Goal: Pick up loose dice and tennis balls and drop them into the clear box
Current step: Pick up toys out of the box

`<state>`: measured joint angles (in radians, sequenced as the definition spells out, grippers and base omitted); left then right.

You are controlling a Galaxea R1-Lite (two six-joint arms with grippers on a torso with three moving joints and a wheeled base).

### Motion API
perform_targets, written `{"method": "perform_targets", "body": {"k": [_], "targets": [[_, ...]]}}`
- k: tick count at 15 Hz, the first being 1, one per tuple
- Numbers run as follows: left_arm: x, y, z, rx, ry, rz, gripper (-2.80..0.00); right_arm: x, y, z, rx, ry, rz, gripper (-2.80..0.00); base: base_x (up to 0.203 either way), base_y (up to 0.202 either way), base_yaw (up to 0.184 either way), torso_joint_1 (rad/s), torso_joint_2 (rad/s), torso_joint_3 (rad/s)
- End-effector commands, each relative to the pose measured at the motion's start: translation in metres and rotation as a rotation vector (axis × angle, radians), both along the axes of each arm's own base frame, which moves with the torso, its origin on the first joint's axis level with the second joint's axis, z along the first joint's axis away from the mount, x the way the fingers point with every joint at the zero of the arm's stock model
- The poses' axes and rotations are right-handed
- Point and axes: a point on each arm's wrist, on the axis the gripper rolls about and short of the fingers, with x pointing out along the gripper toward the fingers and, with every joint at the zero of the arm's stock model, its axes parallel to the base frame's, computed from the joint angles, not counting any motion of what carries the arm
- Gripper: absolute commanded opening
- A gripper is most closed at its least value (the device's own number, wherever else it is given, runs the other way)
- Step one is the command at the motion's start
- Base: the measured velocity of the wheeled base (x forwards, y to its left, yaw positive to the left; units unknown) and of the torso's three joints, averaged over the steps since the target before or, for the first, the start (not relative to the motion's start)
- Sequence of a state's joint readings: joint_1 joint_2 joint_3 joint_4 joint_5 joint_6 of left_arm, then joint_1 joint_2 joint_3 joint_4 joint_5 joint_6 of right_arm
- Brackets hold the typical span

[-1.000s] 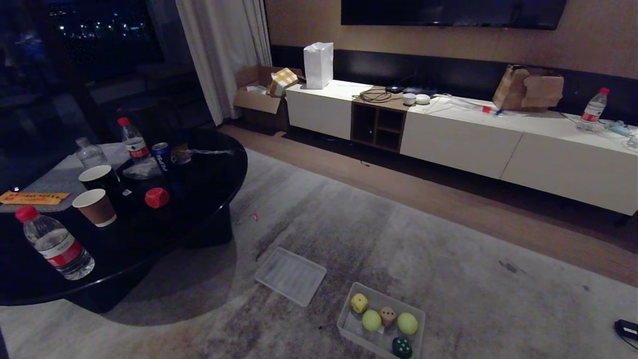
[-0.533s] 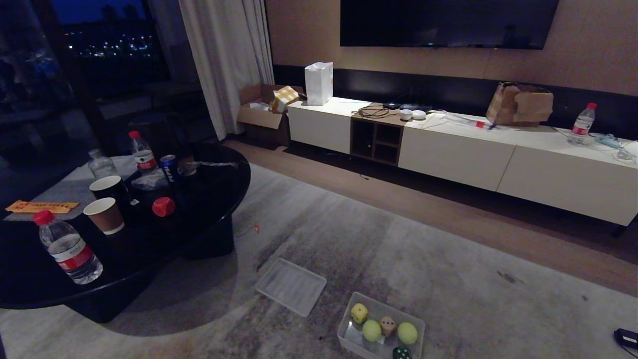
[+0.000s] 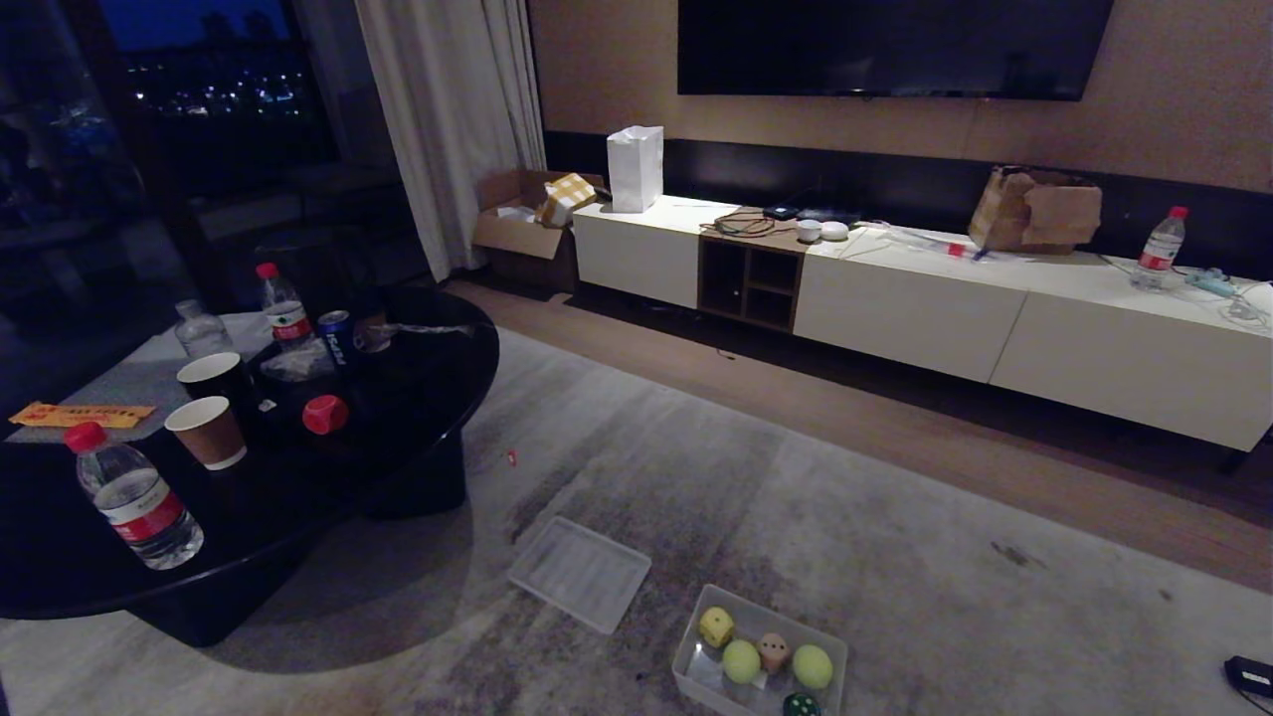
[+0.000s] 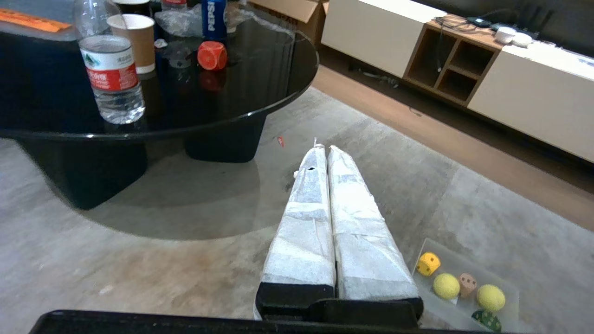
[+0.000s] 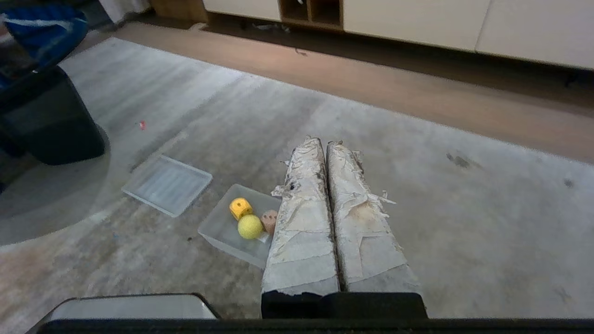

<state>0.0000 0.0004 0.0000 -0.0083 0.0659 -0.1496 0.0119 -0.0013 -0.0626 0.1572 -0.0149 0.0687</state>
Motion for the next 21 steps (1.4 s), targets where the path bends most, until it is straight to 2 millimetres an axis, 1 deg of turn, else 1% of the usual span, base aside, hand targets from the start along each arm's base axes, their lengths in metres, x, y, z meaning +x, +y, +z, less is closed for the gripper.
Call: {"method": "perform_targets", "body": {"k": [1, 21], "targets": [[0.0001, 0.0000, 0.0001, -0.002, 0.000, 0.002, -2.80, 0.0001, 0.0000, -0.0002, 0.000, 0.002, 0.000, -2.80, 0.003, -0.005, 0.055, 0.002, 0.01, 0.006], [0.0001, 0.0000, 0.0001, -0.002, 0.000, 0.002, -2.80, 0.0002, 0.0001, -0.0003, -0.006, 0.003, 0.004, -2.80, 0.001, -0.008, 0.159, 0.003, 0.00, 0.004]]}}
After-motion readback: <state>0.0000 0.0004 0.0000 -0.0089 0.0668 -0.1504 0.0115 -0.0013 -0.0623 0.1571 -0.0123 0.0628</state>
